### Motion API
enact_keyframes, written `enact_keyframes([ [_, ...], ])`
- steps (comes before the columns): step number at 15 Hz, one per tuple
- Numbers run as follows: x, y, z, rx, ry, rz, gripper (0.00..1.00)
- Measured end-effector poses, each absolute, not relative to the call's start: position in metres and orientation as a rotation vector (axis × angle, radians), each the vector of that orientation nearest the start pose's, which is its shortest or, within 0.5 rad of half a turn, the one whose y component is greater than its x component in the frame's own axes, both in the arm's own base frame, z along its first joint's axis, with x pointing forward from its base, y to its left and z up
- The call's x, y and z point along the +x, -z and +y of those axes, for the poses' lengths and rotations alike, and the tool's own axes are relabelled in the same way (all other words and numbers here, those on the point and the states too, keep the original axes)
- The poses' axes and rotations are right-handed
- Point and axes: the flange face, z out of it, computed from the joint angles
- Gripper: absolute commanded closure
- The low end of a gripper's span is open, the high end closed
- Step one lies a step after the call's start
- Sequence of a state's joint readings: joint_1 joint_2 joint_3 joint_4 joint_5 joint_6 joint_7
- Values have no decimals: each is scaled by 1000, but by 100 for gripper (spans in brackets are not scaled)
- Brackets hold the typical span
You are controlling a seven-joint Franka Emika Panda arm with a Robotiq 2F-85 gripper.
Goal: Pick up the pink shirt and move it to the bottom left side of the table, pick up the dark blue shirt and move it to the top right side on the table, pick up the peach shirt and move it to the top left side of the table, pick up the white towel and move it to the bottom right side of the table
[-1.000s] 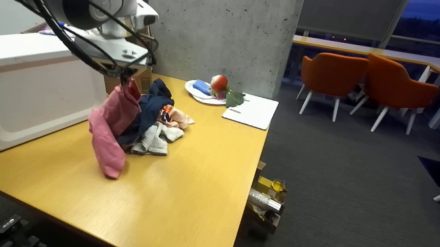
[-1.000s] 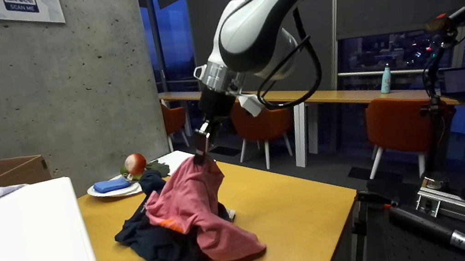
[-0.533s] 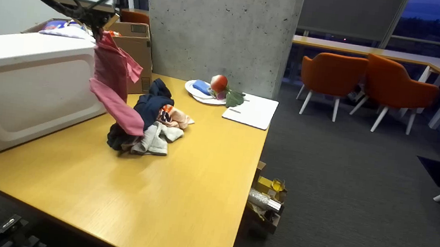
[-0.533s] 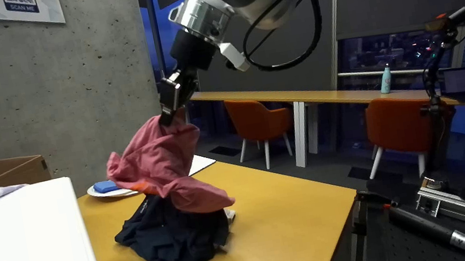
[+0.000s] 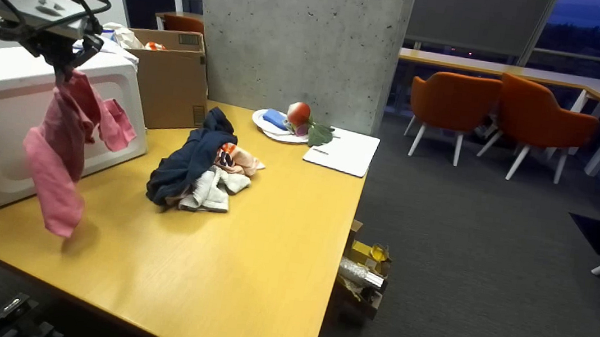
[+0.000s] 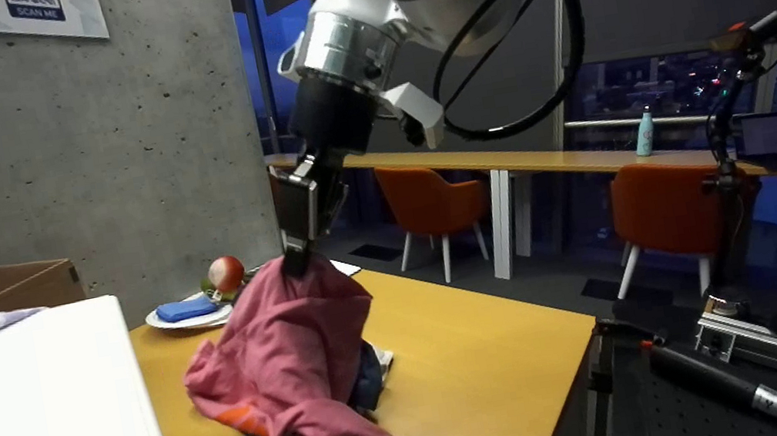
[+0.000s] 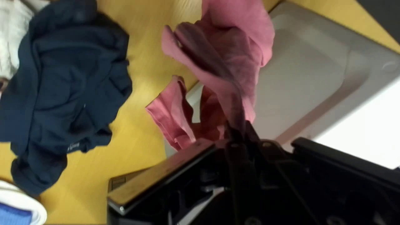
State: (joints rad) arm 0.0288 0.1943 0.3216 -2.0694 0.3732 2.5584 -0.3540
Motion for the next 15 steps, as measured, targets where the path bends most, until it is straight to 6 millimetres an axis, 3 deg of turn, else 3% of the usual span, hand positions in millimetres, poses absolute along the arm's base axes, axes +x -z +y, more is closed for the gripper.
enact_keyframes([
  [6,516,-301,191,-2787,88,-572,99],
  [12,509,-218,197,-2827,5,-589,99],
  [13,510,-209,194,-2836,1,-589,70],
  [15,517,-199,188,-2858,-1,-584,62],
])
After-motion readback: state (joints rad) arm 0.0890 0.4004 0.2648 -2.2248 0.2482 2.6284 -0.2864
